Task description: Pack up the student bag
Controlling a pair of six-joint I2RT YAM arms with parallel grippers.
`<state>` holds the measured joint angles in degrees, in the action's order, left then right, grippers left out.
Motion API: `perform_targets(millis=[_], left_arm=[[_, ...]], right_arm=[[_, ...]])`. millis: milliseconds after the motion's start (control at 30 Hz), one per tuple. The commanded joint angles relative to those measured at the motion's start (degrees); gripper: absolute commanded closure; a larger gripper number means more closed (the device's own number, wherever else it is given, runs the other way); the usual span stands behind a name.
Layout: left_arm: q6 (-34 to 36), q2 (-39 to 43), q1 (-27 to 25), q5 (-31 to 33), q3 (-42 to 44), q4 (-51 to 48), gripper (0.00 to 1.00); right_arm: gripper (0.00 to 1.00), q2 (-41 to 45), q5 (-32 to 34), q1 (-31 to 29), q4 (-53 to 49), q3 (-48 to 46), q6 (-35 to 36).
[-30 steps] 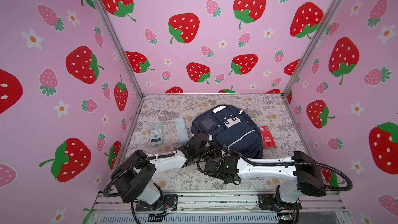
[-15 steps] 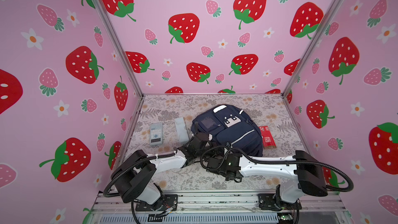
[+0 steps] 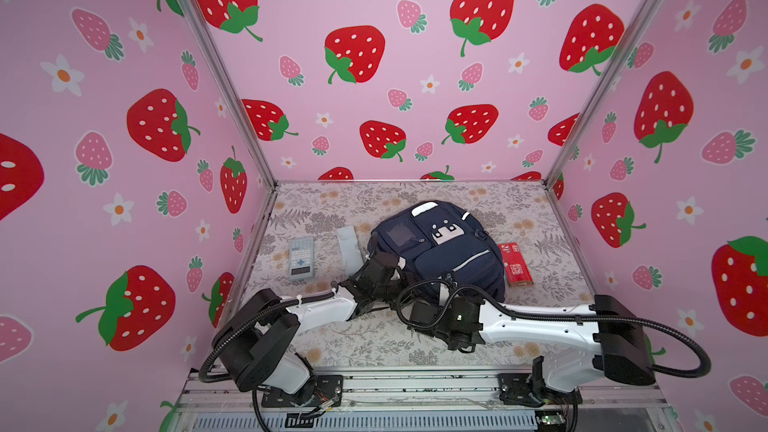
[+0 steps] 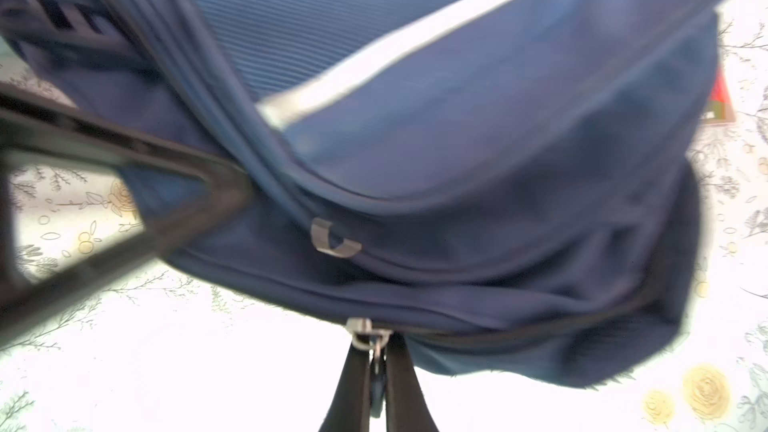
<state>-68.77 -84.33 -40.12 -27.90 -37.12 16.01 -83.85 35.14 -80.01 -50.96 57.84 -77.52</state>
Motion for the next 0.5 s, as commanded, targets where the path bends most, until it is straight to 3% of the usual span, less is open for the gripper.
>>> perform_targets(millis=[0,267,367,467], left_arm=[[3.21,2.90,4.88,0.33,-1.81,-2.08,1.00],[9.29,6.75,14.48,2.93,-1.63,-14.68,1.00],[11.24,7.86,19.26,3.88,-1.97,-18.67,1.00],[11.75,7.98,24.43,2.22,-1.61,-19.22,1.00]], right_arm=[[1.00,3.98,2.17,0.78,-6.26,-3.04,-0.19],[1.00,14.28,0.54,8.29,-1.85,-12.24,5.56],[1.00,19.57,-2.99,11.80,6.78,-16.62,14.96],[1.00,21.80,-13.24,11.64,19.90,-18.27,26.52]])
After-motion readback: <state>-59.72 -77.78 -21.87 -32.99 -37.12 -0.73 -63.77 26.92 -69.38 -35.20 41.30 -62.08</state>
